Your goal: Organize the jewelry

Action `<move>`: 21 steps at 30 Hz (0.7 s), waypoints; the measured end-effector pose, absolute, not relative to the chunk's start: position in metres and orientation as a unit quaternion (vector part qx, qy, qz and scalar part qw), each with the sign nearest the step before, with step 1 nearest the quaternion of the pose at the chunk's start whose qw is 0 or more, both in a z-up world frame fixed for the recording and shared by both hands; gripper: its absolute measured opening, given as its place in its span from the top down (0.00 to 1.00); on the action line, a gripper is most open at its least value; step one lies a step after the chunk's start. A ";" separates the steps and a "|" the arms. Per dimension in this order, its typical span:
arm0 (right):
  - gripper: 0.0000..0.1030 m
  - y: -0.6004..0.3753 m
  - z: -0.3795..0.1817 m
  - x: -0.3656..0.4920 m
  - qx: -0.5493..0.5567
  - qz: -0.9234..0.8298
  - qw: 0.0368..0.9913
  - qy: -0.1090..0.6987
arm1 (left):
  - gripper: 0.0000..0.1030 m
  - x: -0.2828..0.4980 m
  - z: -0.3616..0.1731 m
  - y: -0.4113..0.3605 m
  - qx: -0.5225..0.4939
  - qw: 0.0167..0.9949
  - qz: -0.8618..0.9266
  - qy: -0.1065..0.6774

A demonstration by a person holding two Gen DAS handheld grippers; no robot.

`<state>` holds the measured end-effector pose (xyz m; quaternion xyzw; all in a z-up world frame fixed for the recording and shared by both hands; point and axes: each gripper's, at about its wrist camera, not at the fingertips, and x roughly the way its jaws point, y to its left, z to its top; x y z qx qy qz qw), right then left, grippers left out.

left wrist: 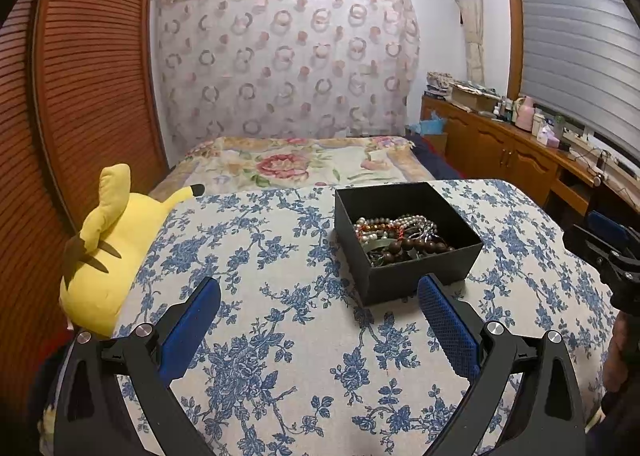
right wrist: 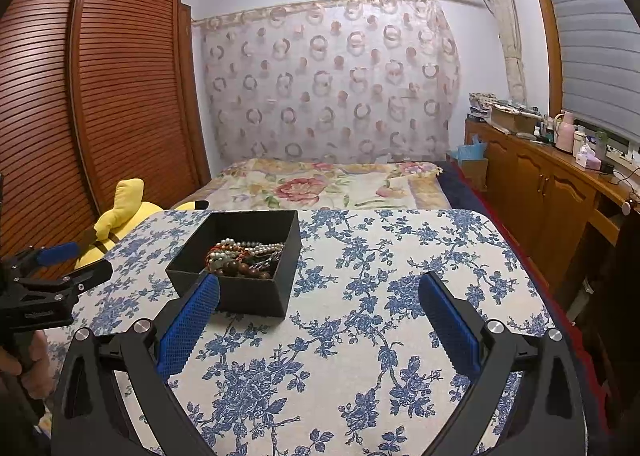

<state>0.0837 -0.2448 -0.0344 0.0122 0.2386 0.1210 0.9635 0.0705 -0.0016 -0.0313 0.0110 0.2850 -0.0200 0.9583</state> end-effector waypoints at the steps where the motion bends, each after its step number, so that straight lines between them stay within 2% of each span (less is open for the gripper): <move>1: 0.02 -0.244 -0.034 0.083 0.012 0.121 0.964 0.238 | 0.08 0.070 -0.031 -0.002 0.011 0.959 -0.020 0.284; 21: 0.02 -0.249 -0.034 0.084 0.012 0.120 0.964 0.236 | 0.08 0.063 -0.021 -0.005 0.004 0.964 -0.026 0.265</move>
